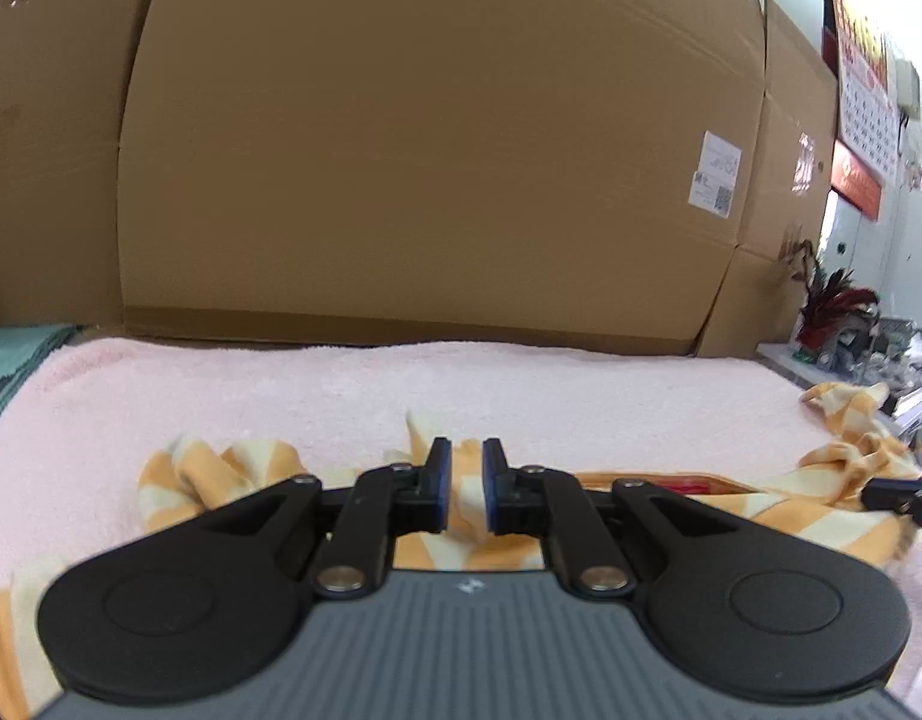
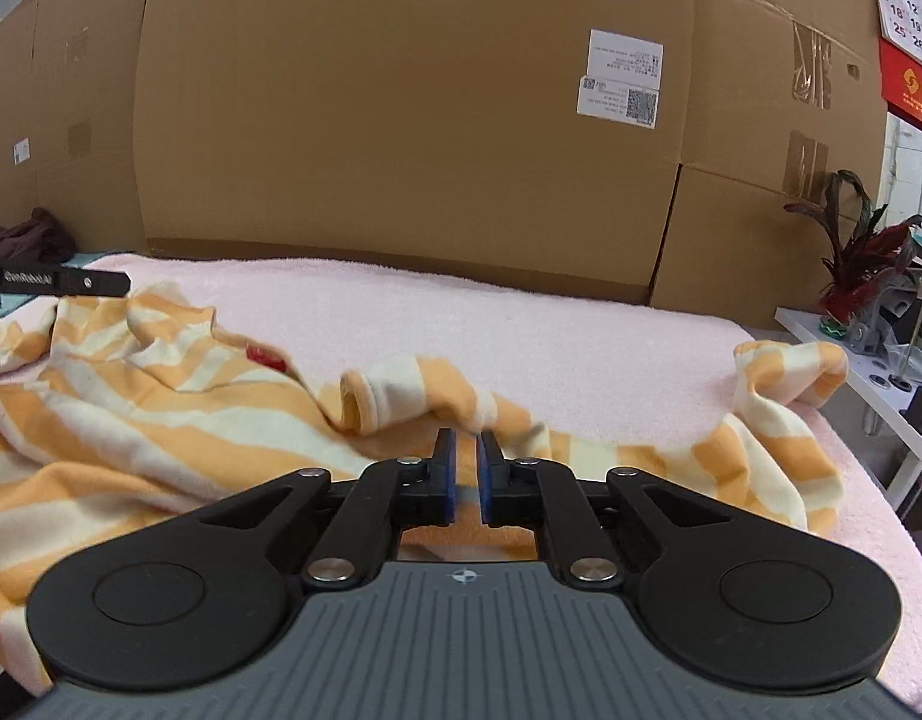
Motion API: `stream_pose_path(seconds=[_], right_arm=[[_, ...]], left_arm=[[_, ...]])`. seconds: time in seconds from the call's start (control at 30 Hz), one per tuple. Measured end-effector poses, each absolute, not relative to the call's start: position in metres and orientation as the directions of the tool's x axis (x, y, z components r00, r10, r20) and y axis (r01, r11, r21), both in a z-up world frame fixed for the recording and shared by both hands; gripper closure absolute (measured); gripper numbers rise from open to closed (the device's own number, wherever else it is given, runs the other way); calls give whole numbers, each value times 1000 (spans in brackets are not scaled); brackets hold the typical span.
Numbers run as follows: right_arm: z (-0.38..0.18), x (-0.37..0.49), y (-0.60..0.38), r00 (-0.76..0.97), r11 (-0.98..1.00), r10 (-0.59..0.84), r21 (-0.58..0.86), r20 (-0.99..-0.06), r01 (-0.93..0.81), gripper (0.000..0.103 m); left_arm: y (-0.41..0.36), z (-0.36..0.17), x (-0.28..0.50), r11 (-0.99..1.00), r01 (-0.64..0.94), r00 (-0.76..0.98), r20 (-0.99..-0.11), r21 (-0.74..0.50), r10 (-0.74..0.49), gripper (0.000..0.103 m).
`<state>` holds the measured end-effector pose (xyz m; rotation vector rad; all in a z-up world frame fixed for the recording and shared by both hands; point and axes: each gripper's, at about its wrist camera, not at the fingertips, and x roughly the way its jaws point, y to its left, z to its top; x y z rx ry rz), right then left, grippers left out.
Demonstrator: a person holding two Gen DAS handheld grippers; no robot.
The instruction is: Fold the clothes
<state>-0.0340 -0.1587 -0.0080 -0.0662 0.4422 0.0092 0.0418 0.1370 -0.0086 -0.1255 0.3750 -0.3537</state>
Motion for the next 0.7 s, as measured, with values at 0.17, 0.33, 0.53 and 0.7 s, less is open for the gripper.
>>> stream_pose_path(seconds=[0.17, 0.33, 0.53, 0.7], right_arm=[[-7, -43, -155, 918, 990, -47, -141, -394, -10, 81], [5, -38, -145, 934, 967, -30, -248, -355, -63, 60], [0, -43, -145, 931, 965, -45, -257, -362, -54, 60], [2, -41, -171, 905, 999, 17, -28, -425, -32, 59]], left_arm=[[141, 3, 28, 936, 330, 863, -361, -123, -352, 93], [133, 22, 55, 926, 379, 843, -414, 4, -343, 63], [122, 19, 108, 879, 476, 761, -509, 17, -403, 36], [117, 6, 151, 851, 525, 676, -598, -20, -431, 33]])
